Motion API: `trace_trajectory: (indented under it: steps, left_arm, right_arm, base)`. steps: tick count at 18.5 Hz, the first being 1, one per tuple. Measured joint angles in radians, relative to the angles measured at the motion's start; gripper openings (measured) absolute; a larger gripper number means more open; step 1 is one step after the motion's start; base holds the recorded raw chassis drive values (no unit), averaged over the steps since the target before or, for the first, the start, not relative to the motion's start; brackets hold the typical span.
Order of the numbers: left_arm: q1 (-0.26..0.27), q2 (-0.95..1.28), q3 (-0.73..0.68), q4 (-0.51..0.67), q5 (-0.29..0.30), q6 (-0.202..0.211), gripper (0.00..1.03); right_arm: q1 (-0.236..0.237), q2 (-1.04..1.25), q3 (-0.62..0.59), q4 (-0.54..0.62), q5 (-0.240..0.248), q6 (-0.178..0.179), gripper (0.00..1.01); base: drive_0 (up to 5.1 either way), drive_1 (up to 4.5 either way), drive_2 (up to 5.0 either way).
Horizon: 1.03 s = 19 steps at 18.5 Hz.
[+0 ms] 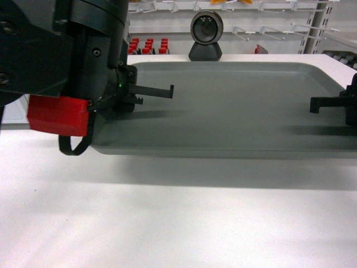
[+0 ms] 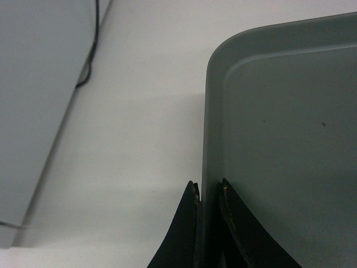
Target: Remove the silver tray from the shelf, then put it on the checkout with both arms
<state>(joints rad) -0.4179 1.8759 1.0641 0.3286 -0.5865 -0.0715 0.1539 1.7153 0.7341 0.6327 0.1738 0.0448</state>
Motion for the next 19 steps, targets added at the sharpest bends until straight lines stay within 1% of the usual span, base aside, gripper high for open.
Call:
trace_trajectory:
  steps: [2,3,8,12,14,15,16,17,19]
  left_arm:
    - [0.002,0.062,0.059,-0.051,0.003,-0.006,0.05]
    - [0.003,0.076,0.072,-0.067,0.008,-0.013,0.05]
    - [0.012,0.110,0.106,-0.114,0.012,-0.042,0.05]
    - [0.012,0.130,0.125,-0.146,0.014,-0.074,0.05]
    - [0.012,0.134,0.130,-0.151,0.014,-0.084,0.05]
    - [0.012,0.134,0.132,-0.156,0.005,-0.108,0.11]
    - [0.010,0.143,0.137,-0.158,-0.061,-0.140,0.35]
    - [0.010,0.142,0.137,-0.156,-0.063,-0.146,0.44]
    - [0.010,0.140,0.131,-0.142,-0.063,-0.166,0.63]
  right_arm:
    - [-0.013,0.063,0.050,-0.040,-0.014,-0.005,0.03]
    - [-0.017,0.082,0.062,-0.042,-0.016,-0.010,0.03]
    - [-0.017,0.134,0.103,-0.055,-0.018,-0.028,0.03]
    - [-0.018,0.171,0.108,-0.023,-0.017,-0.056,0.03]
    - [-0.018,0.186,0.109,-0.011,-0.017,-0.072,0.03]
    - [-0.019,0.194,0.109,-0.003,-0.019,-0.082,0.04]
    - [-0.018,0.197,0.100,-0.004,-0.017,-0.142,0.28]
    - [-0.020,0.197,0.100,-0.002,-0.014,-0.152,0.37]
    - [-0.031,0.191,0.095,0.003,-0.013,-0.155,0.55]
  base:
    - [0.0,0.00,0.0]
    - [0.0,0.00,0.0]
    - [0.0,0.00,0.0]
    - [0.0,0.00,0.0]
    - [0.0,0.00,0.0]
    - [0.0,0.00,0.0]
    - [0.0,0.00,0.0]
    - [0.0,0.00,0.0]
    - [0.0,0.00,0.0]
